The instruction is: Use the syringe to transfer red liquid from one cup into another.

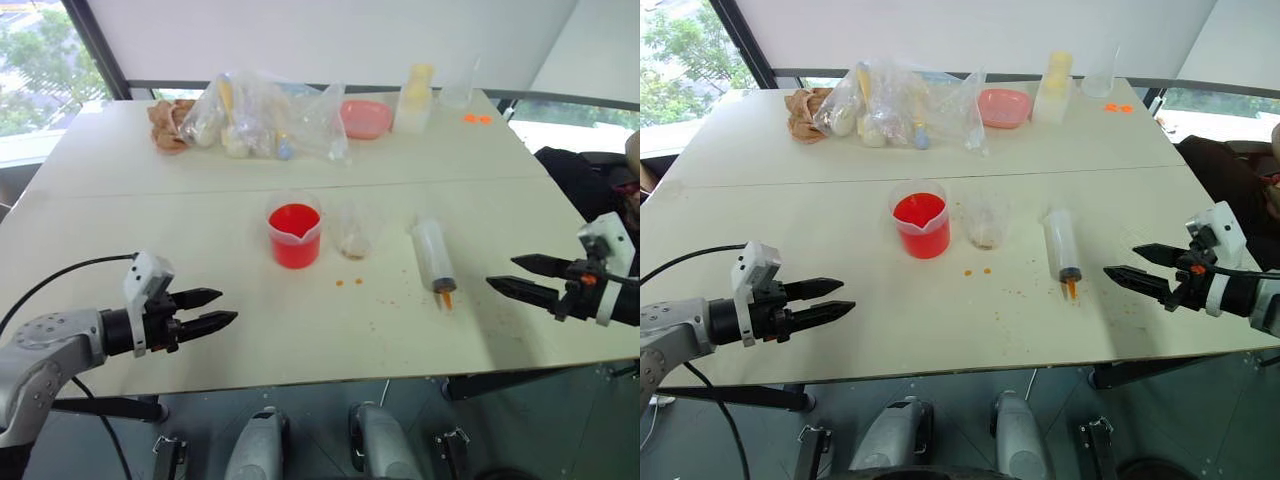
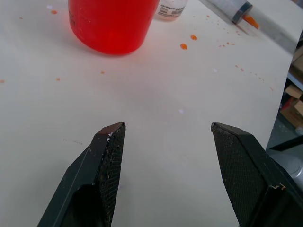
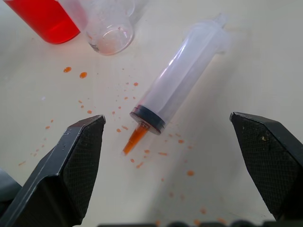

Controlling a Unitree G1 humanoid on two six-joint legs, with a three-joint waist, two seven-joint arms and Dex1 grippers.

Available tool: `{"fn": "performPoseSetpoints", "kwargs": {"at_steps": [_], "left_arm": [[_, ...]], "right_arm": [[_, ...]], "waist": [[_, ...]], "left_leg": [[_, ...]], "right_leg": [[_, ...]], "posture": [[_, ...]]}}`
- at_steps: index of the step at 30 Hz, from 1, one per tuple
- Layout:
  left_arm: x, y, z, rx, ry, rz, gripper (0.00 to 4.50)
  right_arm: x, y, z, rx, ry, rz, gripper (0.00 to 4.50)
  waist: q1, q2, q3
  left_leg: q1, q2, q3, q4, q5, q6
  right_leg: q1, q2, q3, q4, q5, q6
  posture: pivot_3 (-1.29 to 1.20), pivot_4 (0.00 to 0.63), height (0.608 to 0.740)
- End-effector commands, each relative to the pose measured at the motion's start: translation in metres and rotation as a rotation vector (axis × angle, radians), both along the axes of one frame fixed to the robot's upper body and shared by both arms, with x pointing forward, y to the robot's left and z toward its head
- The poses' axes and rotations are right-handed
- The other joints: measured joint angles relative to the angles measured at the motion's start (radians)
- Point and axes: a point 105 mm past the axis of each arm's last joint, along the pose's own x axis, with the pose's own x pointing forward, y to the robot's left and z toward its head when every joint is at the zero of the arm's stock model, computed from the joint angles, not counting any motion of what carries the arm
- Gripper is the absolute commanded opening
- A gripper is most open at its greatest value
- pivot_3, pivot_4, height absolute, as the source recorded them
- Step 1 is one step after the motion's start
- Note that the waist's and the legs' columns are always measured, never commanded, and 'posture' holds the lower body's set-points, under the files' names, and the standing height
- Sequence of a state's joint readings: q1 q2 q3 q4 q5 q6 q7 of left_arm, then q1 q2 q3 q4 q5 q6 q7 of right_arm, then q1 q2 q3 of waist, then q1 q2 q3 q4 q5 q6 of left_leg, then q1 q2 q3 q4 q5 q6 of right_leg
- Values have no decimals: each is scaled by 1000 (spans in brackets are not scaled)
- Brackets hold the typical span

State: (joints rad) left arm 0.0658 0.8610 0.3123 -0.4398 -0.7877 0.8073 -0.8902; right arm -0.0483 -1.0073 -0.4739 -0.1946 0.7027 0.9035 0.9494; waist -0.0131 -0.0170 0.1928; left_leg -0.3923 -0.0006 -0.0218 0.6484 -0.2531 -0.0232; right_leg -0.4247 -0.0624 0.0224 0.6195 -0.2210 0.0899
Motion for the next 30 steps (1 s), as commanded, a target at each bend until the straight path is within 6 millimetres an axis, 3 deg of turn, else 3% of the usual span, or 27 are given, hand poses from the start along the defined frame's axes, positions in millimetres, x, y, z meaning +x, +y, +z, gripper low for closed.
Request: {"fn": "performPoseSetpoints", "kwargs": {"at_steps": [1,13,23,27,30], "left_arm": [[1,-1,13,11,-57,-6,3024],[4,6,10,50,-69,11,3024],[15,-5,9,28,-121,11,3024],[24,-9,27,49,-186,-24,3024],[26,-17,53,66,-231,-121,3024]], "right_arm": [[5,-1,6,-42,-28,-2,4418],[25,-8,18,-38,-27,-84,4418],[30,-6,18,-68,-42,-90,4418],[38,1,33,-49,-31,-100,4418],[45,12,41,-48,33,-70,4418]], "waist": [[1,0,0],[-1,0,0],[1,0,0],[-4,0,0],[-4,0,1]], "left_leg": [[0,0,0,0,0,0],[0,0,1,0,0,0],[-1,0,1,0,0,0],[0,0,1,0,0,0],[0,0,1,0,0,0]], "right_leg": [[0,0,0,0,0,0],[0,0,0,-1,0,-1],[0,0,0,-1,1,-1],[0,0,0,-1,1,-1],[-1,1,0,0,1,-1]], "posture": [[0,150,740],[0,150,740],[0,150,740],[0,150,740],[0,150,740]]}}
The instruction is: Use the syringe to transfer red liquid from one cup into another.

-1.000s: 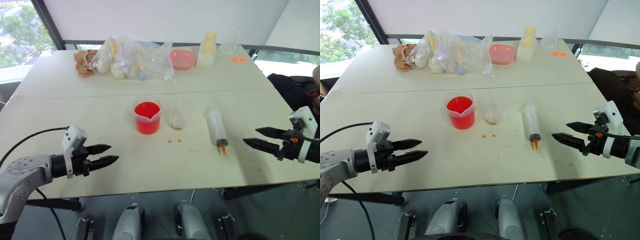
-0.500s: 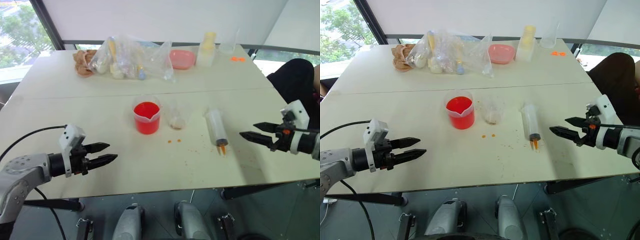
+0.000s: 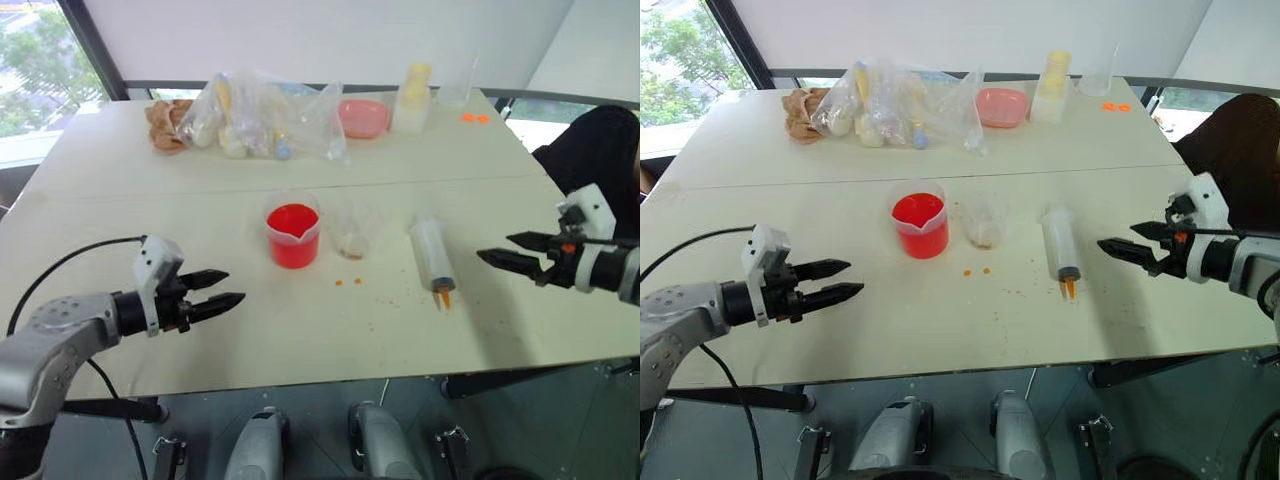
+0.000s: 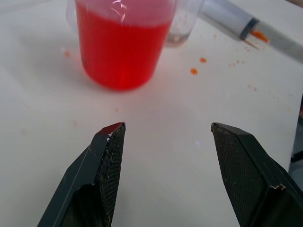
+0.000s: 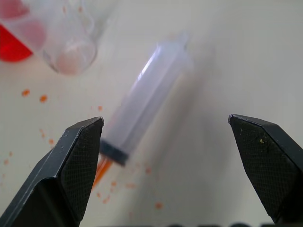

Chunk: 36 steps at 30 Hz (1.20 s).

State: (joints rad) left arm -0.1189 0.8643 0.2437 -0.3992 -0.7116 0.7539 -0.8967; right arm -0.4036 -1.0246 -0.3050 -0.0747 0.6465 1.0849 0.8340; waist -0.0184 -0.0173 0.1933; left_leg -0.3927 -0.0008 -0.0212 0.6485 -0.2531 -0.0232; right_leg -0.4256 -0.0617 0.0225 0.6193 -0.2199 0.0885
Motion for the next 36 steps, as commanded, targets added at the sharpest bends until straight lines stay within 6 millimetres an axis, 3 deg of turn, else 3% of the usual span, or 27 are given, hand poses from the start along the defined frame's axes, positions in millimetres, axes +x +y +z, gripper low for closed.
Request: {"fn": "performPoseSetpoints", "kwargs": {"at_steps": [1,4,9,14,19,23,26,30,34,36], "left_arm": [[-2,-9,36,19,-68,-129,3024],[-12,-15,62,58,-72,-296,3024],[-6,-22,76,160,-138,-374,3024],[-9,-36,76,129,-173,-400,3024],[-22,-49,74,77,-191,-400,3024],[-22,-46,67,91,-198,-344,3024],[-23,-44,66,72,-196,-320,3024],[-21,-43,61,70,-199,-295,3024],[-15,-37,59,58,-194,-254,3024],[-8,-28,57,41,-191,-201,3024]], "right_arm": [[6,9,14,-9,54,14,4418],[22,19,16,-13,164,-3,4418],[44,37,8,-23,306,-11,4418],[69,48,-6,43,427,-113,4418],[78,57,-32,-83,509,-116,4418],[79,47,-60,-197,567,-138,4418],[76,50,-70,-216,598,-113,3567],[76,56,-73,-187,619,-116,1571],[76,59,-71,-137,627,-138,1399],[87,63,-50,-80,529,-144,1399]], "waist": [[2,0,0],[-3,0,1],[-2,0,1],[-2,0,1],[1,0,1],[-1,-1,0],[1,-2,0],[-1,-3,-1],[-1,-4,-2],[-3,-3,-1]], "left_leg": [[0,0,0,0,0,0],[-2,0,0,-1,0,0],[-4,0,1,-2,0,1],[-10,0,1,-1,0,1],[-17,-1,0,0,0,1],[-17,-2,0,0,0,1],[-14,-2,-1,1,0,1],[-11,-2,-1,2,0,1],[-11,-2,-2,2,0,1],[-11,-2,-2,1,0,1]], "right_leg": [[0,0,0,0,0,0],[-2,0,0,-1,0,0],[-3,0,0,-3,0,0],[-8,0,0,-2,1,3],[-15,-1,0,0,6,10],[-15,-1,0,0,6,10],[-12,0,0,0,6,10],[-8,0,0,-1,6,10],[-8,0,-1,-1,6,10],[-8,0,-1,-1,6,10]], "posture": [[0,150,740],[0,150,740],[0,150,740],[0,150,740],[0,150,740],[0,150,740],[0,150,740],[0,150,740],[0,150,740],[0,150,740]]}}
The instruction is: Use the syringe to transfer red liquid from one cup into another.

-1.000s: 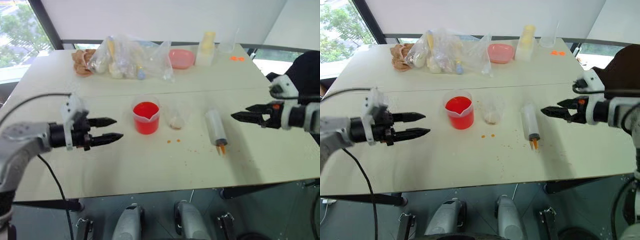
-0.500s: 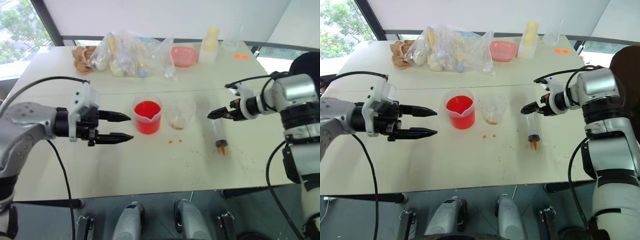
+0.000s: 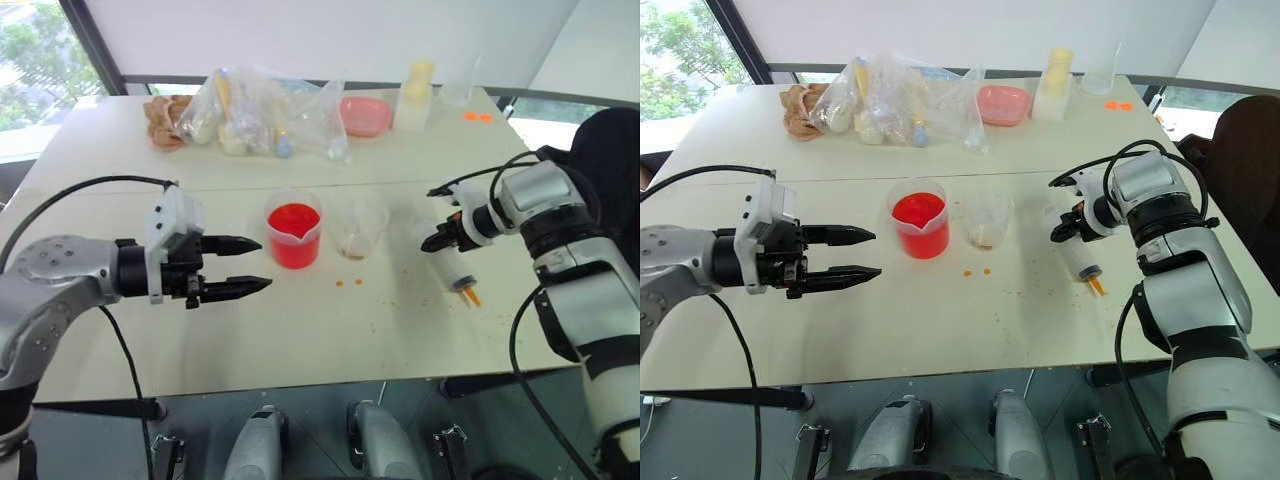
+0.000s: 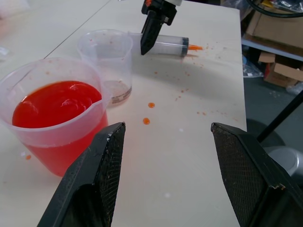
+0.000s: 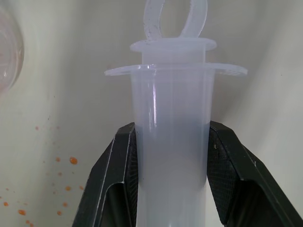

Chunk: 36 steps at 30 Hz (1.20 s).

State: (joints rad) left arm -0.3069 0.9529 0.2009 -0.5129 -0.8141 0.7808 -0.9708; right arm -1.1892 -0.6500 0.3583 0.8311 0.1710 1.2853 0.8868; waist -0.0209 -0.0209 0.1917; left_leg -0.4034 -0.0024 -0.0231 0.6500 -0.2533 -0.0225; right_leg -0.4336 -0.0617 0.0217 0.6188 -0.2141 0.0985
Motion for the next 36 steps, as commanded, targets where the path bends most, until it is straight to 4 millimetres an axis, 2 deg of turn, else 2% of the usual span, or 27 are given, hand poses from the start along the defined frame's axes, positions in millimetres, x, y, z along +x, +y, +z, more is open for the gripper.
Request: {"fn": "performPoseSetpoints", "kwargs": {"at_steps": [1,3,4,6,8,10,12,13,14,15,16,18,20,22,25,33,36], "left_arm": [[13,20,3,-36,-37,108,3024],[23,38,-4,-55,-25,194,3024],[27,47,-7,-72,-15,235,3024],[31,58,-7,-100,-7,277,3024],[38,69,-5,-127,-6,326,3024],[42,76,-17,-78,4,359,3024],[40,72,-30,-22,11,341,3024],[40,71,-32,-18,12,337,3024],[44,71,-28,-37,-10,352,3024],[47,71,-25,-51,-28,365,3024],[49,71,-22,-59,-40,373,3024],[56,73,-16,-65,-93,406,3024],[61,72,-9,-52,-151,433,3024],[60,69,-4,-40,-174,422,3024],[61,68,16,-62,-225,421,3024],[60,49,90,-240,-319,310,3024],[65,41,110,-310,-342,280,3024]], "right_arm": [[16,11,33,94,-164,-6,1399],[35,22,90,124,-465,37,1399],[39,33,129,134,-654,85,1399],[32,52,178,203,-863,150,1399],[14,79,224,288,-1064,231,1399],[-3,103,261,309,-1298,270,1399],[-16,126,275,348,-1418,291,1399],[-21,135,277,377,-1441,305,1399],[-30,157,273,481,-1445,350,1399],[-37,170,269,558,-1444,374,1399],[-41,178,267,604,-1442,384,1399],[-50,196,248,675,-1437,448,1399],[-54,212,216,701,-1401,499,1399],[-53,219,196,705,-1364,500,1399],[-51,222,176,689,-1342,499,1399],[-38,225,144,594,-1342,477,1399],[-29,222,135,560,-1357,421,1399]], "waist": [[-3,1,0],[-9,5,3],[-13,5,3],[-19,5,3],[-21,5,3],[-24,5,3],[-25,4,2],[-24,4,2],[-23,4,1],[-21,3,1],[-19,3,1],[-14,2,0],[-7,0,-1],[-4,1,-1],[0,1,0],[-3,1,0],[-4,1,0]], "left_leg": [[0,0,0,0,0,0],[0,0,1,0,0,0],[-1,0,2,0,0,0],[-5,0,2,0,0,-1],[-6,0,1,0,0,-1],[-5,0,-1,-2,0,-1],[-4,1,-1,-3,0,-1],[-4,1,-1,-3,0,-1],[-4,0,-1,-2,0,-1],[-4,0,-1,-2,1,-1],[-4,1,-1,-1,1,-1],[-4,0,-2,0,1,-1],[-4,0,-4,0,1,-2],[-4,-1,-3,0,1,-2],[-5,-1,-3,0,1,-2],[-4,-1,-4,0,1,-2],[-4,-1,-4,0,2,-2]], "right_leg": [[0,0,0,0,0,0],[-1,0,0,0,0,0],[-3,0,1,1,0,0],[-10,-1,1,7,0,0],[-12,-1,1,11,0,0],[-12,0,0,11,0,0],[-12,1,0,12,0,0],[-11,0,0,12,0,0],[-11,0,0,12,0,0],[-10,-1,0,11,0,0],[-10,-1,0,12,0,0],[-9,-1,-1,12,0,-1],[-8,-2,-2,12,1,-1],[-8,-2,-1,12,1,-1],[-9,-2,-1,12,1,-1],[-9,-1,-1,12,1,-1],[-9,0,-2,13,1,-1]], "posture": [[0,150,740],[0,150,740],[0,150,740],[0,150,740],[0,150,740],[0,150,740],[0,150,740],[0,150,740],[0,150,740],[0,150,740],[0,150,740],[0,150,740],[0,150,740],[0,150,740],[0,150,740],[0,150,740],[0,150,740]]}}
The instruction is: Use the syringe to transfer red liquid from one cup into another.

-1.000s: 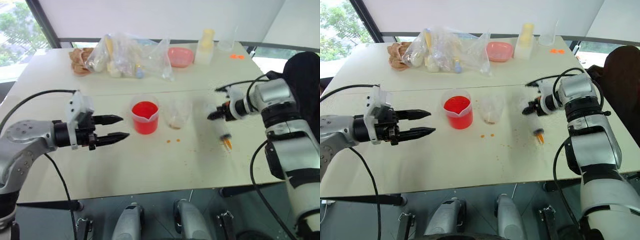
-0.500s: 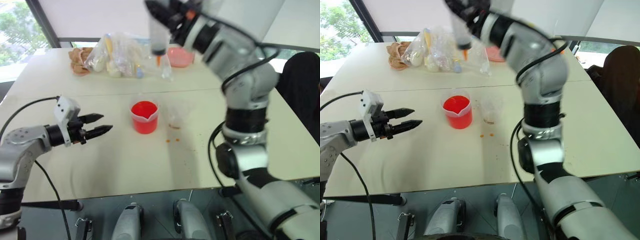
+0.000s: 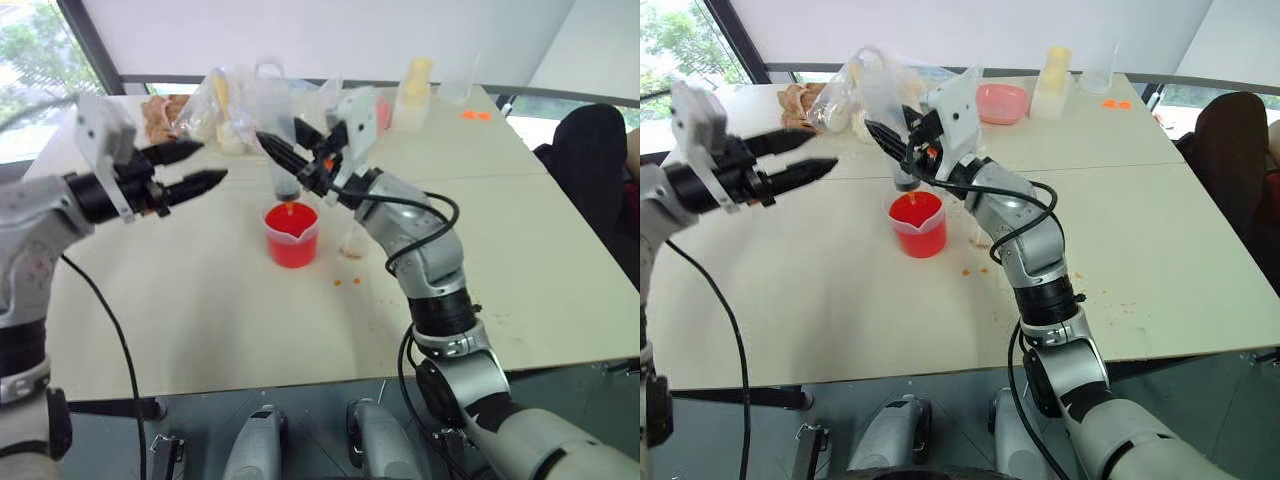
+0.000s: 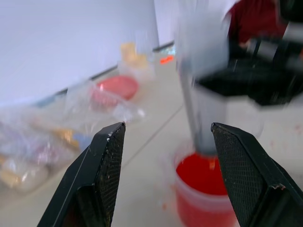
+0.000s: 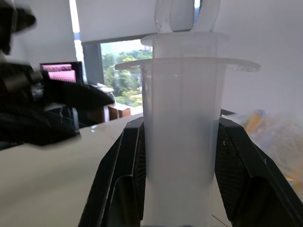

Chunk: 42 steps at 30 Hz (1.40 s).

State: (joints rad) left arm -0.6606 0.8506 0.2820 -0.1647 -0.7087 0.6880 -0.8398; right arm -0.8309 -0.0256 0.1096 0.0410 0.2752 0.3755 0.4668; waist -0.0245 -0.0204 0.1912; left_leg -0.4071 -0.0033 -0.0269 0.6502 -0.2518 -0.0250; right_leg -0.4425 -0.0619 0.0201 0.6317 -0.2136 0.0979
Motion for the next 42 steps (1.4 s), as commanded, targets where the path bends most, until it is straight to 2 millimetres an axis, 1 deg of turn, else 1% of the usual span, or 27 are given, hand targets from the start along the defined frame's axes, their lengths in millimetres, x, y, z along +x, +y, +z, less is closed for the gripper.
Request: {"fn": "performPoseSetpoints", "kwargs": {"at_steps": [1,6,9,14,20,23,31,32,33,34,35,36,37,38,39,42], "left_arm": [[2,-5,25,-56,-67,-24,3024],[16,-22,27,-30,-116,-38,3024],[26,-31,22,-35,-128,-57,3024],[38,-37,19,-33,-143,-68,3024],[49,-44,15,-3,-170,-67,3024],[52,-48,15,-4,-180,-75,3024],[61,-53,9,103,-222,-23,3024],[60,-54,10,97,-229,-35,2478],[59,-56,12,91,-234,-45,2220],[58,-56,14,79,-241,-49,1757],[57,-57,18,60,-245,-53,1757],[56,-57,20,47,-249,-55,1103],[56,-57,22,39,-251,-56,1135],[55,-57,23,33,-255,-58,641],[54,-57,27,13,-262,-61,343],[51,-56,41,-46,-294,-61,343]], "right_arm": [[1,-2,6,23,-70,-49,1399],[1,1,-1,23,-77,-69,1399],[-1,4,-5,26,-68,-77,1399],[-5,7,-9,32,-58,-80,1399],[-14,15,-13,37,-51,-63,1399],[-18,18,-15,38,-43,-53,1399],[-27,30,-21,41,-25,-20,1399],[-29,32,-22,41,-23,-15,1399],[-30,34,-23,41,-21,-10,1399],[-31,36,-24,41,-17,-5,1399],[-31,37,-25,43,-10,-1,1399],[-31,38,-26,46,-2,2,1399],[-31,39,-27,48,3,3,1399],[-31,40,-28,48,6,5,1399],[-31,41,-30,47,11,7,1399],[-32,44,-38,42,33,18,1399]], "waist": [[0,0,0],[-2,0,0],[-3,0,0],[-15,0,0],[-18,0,0],[-20,0,0],[-19,0,0],[-19,0,0],[-19,0,0],[-19,0,0],[-19,0,0],[-19,0,0],[-19,0,0],[-19,0,0],[-19,0,0],[-19,0,0]], "left_leg": [[0,0,0,0,0,0],[0,0,0,0,0,0],[0,0,0,0,0,-1],[0,0,0,0,0,-1],[0,0,0,0,1,-1],[0,0,0,0,1,-1],[0,0,-1,0,1,-1],[0,0,-1,0,1,-1],[0,0,-1,0,1,-1],[0,0,-1,0,1,-1],[0,0,-1,0,1,-1],[0,0,-1,0,1,-1],[0,0,-1,0,1,-1],[0,0,-1,0,1,-1],[0,0,-1,0,1,-1],[0,0,-1,0,1,-1]], "right_leg": [[0,0,0,0,0,0],[0,0,0,0,0,0],[0,0,0,0,0,0],[0,0,0,0,0,0],[0,0,0,0,0,0],[0,0,0,0,0,0],[0,0,0,0,0,0],[0,0,0,0,0,0],[0,0,0,0,0,0],[0,0,0,0,0,0],[0,0,0,0,0,0],[0,0,0,0,0,0],[0,0,0,0,0,0],[0,0,0,0,0,0],[0,0,0,0,0,0],[0,0,0,0,0,0]], "posture": [[0,150,740],[0,150,740],[0,150,740],[0,150,740],[0,150,740],[0,150,740],[0,150,740],[0,150,740],[0,150,740],[0,150,740],[0,150,740],[0,150,740],[0,150,740],[0,150,740],[0,150,740],[0,150,740]]}}
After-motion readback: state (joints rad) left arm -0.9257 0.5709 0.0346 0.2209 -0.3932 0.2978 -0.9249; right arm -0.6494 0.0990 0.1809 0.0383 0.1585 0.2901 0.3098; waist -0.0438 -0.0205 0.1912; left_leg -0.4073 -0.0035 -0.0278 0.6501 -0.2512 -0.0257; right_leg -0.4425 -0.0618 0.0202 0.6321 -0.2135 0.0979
